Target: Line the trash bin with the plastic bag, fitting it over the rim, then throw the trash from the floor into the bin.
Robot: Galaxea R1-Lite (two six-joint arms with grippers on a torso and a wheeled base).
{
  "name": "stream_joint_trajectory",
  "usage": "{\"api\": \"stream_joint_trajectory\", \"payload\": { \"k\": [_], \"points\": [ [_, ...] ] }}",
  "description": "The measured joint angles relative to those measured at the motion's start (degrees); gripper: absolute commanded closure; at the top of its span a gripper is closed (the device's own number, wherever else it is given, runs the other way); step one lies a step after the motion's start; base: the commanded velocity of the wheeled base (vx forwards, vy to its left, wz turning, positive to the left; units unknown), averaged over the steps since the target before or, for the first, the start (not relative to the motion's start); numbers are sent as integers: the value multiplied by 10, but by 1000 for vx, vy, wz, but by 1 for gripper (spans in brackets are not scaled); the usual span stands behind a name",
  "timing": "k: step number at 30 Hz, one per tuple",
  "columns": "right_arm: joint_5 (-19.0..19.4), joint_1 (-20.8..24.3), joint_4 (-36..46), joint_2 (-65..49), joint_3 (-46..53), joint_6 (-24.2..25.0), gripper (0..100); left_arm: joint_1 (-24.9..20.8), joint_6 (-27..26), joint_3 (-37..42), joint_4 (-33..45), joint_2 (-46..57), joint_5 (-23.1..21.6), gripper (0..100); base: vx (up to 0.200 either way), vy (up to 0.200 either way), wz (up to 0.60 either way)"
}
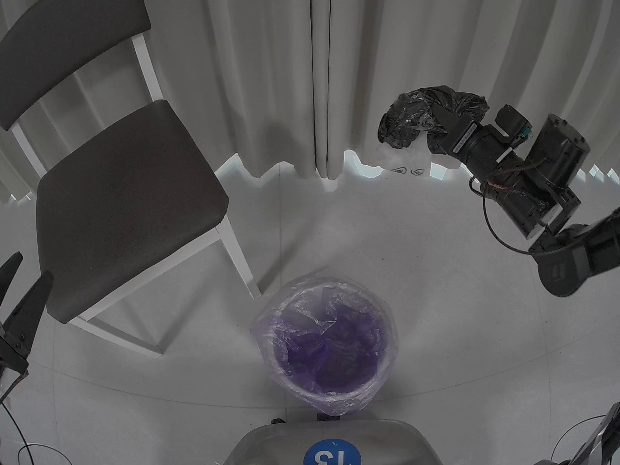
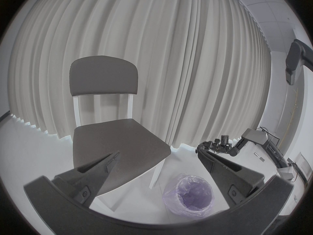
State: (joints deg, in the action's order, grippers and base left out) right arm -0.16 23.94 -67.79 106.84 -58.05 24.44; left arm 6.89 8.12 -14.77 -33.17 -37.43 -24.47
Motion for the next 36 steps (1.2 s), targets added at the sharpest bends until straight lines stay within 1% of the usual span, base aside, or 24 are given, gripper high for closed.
{"api": "stream_joint_trajectory", "payload": {
  "k": [5, 13, 21, 24, 28, 36],
  "points": [
    [-4, 44, -11, -44, 53, -20, 100, -26, 0, -1, 0, -10, 0, 0, 0, 0, 0],
    [-22, 118, -14, -62, 122, -26, 100, -60, 1, 4, -2, -17, 1, 0, 0, 0, 0],
    [-49, 209, -14, -54, 187, -29, 100, -81, 10, -11, -65, -39, 2, 0, 0, 0, 0],
    [-54, 229, -15, -42, 202, -29, 100, -86, 10, -15, -74, -51, 2, 0, 0, 0, 0],
    [-56, 242, -21, -17, 212, -29, 100, -89, 10, -20, -84, -62, 3, 0, 0, 0, 0],
    [-56, 249, -29, 35, 223, -31, 100, -90, 8, -25, -90, -81, 8, 0, 0, 0, 0]
  ]
}}
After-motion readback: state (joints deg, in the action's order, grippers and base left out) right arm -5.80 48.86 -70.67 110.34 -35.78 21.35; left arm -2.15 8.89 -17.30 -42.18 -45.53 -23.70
